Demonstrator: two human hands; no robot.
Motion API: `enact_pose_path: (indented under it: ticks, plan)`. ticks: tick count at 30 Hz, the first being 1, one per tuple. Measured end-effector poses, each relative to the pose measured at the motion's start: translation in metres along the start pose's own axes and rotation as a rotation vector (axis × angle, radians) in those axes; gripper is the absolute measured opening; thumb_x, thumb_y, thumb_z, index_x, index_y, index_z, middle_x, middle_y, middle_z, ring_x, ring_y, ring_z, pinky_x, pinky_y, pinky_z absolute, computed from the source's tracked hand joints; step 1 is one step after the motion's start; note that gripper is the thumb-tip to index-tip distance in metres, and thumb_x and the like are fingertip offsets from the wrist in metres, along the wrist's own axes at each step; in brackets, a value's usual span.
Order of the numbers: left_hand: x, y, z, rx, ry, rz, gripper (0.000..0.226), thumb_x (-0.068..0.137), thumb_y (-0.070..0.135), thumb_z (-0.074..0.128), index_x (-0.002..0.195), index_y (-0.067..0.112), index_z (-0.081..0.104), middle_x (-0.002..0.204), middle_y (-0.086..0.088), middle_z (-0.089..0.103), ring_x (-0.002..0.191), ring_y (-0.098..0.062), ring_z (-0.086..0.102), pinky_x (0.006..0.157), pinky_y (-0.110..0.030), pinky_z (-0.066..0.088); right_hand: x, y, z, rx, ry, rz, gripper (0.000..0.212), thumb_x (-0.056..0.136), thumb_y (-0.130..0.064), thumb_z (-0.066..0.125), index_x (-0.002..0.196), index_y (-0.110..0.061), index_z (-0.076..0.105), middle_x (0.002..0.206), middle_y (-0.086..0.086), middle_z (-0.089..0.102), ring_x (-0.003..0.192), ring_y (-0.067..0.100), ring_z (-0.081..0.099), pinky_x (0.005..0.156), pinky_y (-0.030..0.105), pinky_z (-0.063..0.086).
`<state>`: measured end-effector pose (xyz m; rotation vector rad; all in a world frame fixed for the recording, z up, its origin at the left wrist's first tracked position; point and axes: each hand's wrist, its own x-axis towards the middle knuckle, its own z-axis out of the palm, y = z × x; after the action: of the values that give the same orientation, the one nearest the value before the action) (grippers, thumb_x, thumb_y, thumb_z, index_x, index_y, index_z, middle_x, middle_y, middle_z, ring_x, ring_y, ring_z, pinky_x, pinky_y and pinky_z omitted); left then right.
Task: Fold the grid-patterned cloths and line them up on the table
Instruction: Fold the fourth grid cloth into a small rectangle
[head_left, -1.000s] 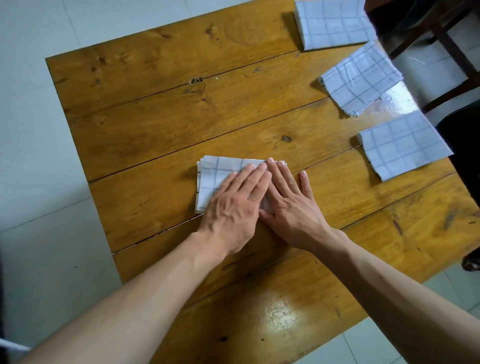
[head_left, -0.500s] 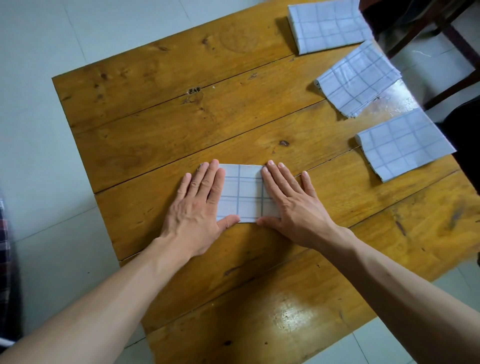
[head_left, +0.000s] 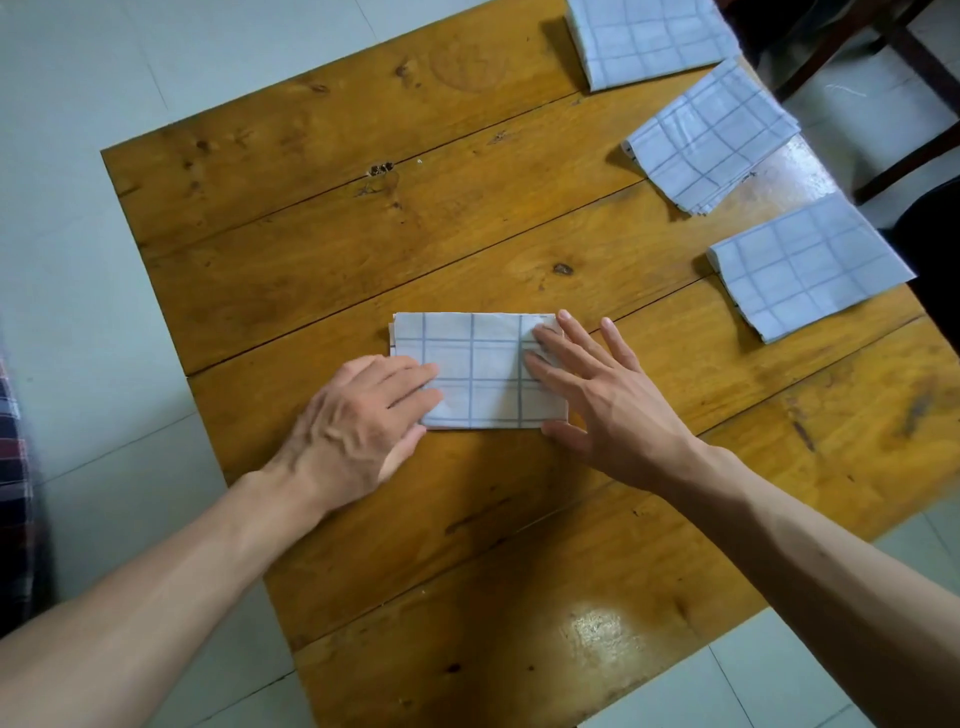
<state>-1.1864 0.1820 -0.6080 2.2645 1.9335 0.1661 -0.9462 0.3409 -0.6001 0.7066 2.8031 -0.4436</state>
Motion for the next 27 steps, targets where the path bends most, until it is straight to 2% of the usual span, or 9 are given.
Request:
enact_pose_path:
  ticks: [4,6,9,14,17,20,23,25,27]
  plan:
    - [0.004,0.01,-0.007,-0.053,-0.075,-0.095,0.048,0.07,0.027,0.082,0.112,0.011,0.068,0.123,-0.01,0.065,0.109,-0.029,0.062,0.092,-0.044,0.051,-0.003,-0.003,0.0,0.055,-0.084,0.031,0.1,0.081,-0.053,0.07,0.157,-0.021,0.014,0.165,0.0,0.001,0.151,0.015,-0.006,0.123,0.042,-0.002]
    - [0.011,0.014,-0.011,-0.055,-0.109,-0.141,0.052,0.065,0.032,0.082,0.111,0.013,0.066,0.122,-0.007,0.064,0.106,-0.028,0.062,0.089,-0.043,0.051,-0.004,0.001,0.0,0.103,-0.086,0.04,0.106,0.078,-0.055,0.072,0.157,-0.021,0.01,0.165,-0.003,-0.001,0.151,0.012,-0.004,0.124,0.04,0.005]
    - [0.022,0.019,-0.014,0.01,-0.153,-0.169,0.05,0.06,0.034,0.08,0.104,0.016,0.065,0.116,-0.005,0.062,0.099,-0.026,0.061,0.081,-0.04,0.049,-0.002,0.004,-0.002,0.114,-0.085,0.036,0.111,0.075,-0.057,0.074,0.157,-0.022,0.007,0.165,-0.005,-0.001,0.151,0.01,-0.002,0.124,0.038,0.007]
    - [0.025,0.024,-0.013,0.091,-0.115,-0.142,0.037,0.056,0.006,0.071,0.092,0.011,0.061,0.103,-0.009,0.063,0.085,-0.029,0.06,0.072,-0.042,0.047,0.0,0.007,-0.002,0.111,-0.054,0.033,0.114,0.071,-0.06,0.075,0.157,-0.023,0.01,0.164,-0.007,0.002,0.151,0.01,0.002,0.122,0.034,0.004]
    - [0.024,0.025,-0.009,0.117,-0.034,-0.121,0.023,0.063,0.0,0.062,0.083,0.009,0.06,0.093,-0.01,0.064,0.077,-0.031,0.058,0.068,-0.043,0.045,0.0,0.006,-0.001,0.145,-0.008,0.048,0.112,0.069,-0.06,0.077,0.156,-0.022,0.019,0.164,-0.006,0.012,0.15,0.011,0.01,0.123,0.036,0.011]
    - [0.024,0.024,-0.011,0.067,0.045,-0.19,0.014,0.066,0.004,0.065,0.074,0.012,0.057,0.074,-0.006,0.059,0.067,-0.028,0.053,0.065,-0.04,0.042,0.002,0.002,0.0,0.209,0.067,0.063,0.095,0.068,-0.054,0.08,0.148,-0.02,0.04,0.158,-0.002,0.033,0.146,0.016,0.026,0.12,0.04,0.024]
    - [0.021,0.027,-0.022,-0.026,0.105,-0.278,0.008,0.071,0.011,0.065,0.073,0.014,0.058,0.067,-0.003,0.056,0.064,-0.028,0.051,0.066,-0.037,0.038,0.002,-0.002,-0.005,0.246,0.195,0.038,0.043,0.078,-0.032,0.078,0.119,-0.021,0.069,0.132,-0.002,0.063,0.129,0.018,0.05,0.107,0.042,0.041]
    - [0.02,0.033,-0.037,-0.082,0.138,-0.313,0.002,0.076,0.016,0.062,0.076,0.016,0.059,0.068,0.0,0.056,0.064,-0.026,0.052,0.066,-0.036,0.038,-0.002,-0.009,-0.017,0.23,0.243,0.02,0.019,0.085,-0.02,0.071,0.103,-0.019,0.074,0.11,0.0,0.072,0.11,0.021,0.062,0.092,0.041,0.05]
    - [0.017,0.041,-0.057,-0.123,0.136,-0.351,0.004,0.082,0.018,0.063,0.079,0.018,0.061,0.07,0.003,0.057,0.066,-0.022,0.054,0.068,-0.038,0.042,-0.009,-0.016,-0.032,0.219,0.254,0.011,0.013,0.087,-0.016,0.067,0.098,-0.018,0.073,0.096,0.001,0.072,0.092,0.023,0.064,0.078,0.04,0.051]
